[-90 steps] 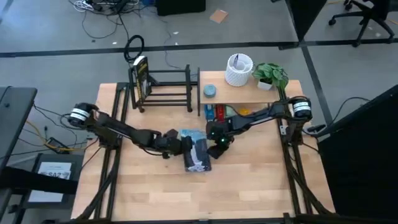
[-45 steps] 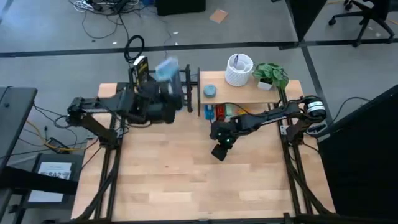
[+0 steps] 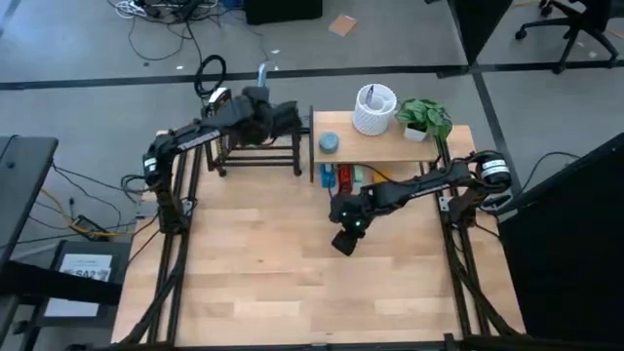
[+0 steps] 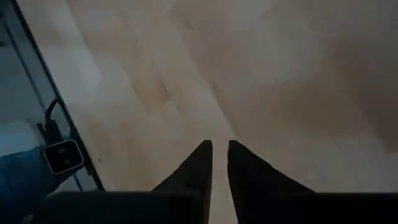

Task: Stock shelves
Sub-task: Put the blue book into the black book shelf

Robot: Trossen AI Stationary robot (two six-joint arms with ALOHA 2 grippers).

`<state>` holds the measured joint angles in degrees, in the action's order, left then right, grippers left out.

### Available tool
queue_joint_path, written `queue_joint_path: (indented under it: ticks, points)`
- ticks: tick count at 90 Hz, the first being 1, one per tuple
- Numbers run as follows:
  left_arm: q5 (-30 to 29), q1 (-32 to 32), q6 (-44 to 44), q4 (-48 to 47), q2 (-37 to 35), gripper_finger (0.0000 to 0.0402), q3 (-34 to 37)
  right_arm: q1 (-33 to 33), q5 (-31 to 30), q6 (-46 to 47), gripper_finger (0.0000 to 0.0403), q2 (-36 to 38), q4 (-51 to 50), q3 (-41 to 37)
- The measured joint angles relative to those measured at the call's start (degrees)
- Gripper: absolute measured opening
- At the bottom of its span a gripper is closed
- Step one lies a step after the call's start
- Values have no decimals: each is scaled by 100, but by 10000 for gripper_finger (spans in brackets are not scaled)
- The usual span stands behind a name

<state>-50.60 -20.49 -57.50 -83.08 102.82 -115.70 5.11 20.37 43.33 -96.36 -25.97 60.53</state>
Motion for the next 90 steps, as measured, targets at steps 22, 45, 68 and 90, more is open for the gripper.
queue_joint_path:
  ticks: [22,45,68,90]
  points:
    - [535,-284,446,647,400,2,0,146,-174,5,22,0,58,2]
    - [832,-306,255,750,755,4,0,154,-170,4,22,0,58,2]
    - [808,-307,-457,766,785,14,145,219,-166,2,22,0,58,2]
    - [809,-254,-743,938,792,13,166,272,-167,0,24,0,58,2]
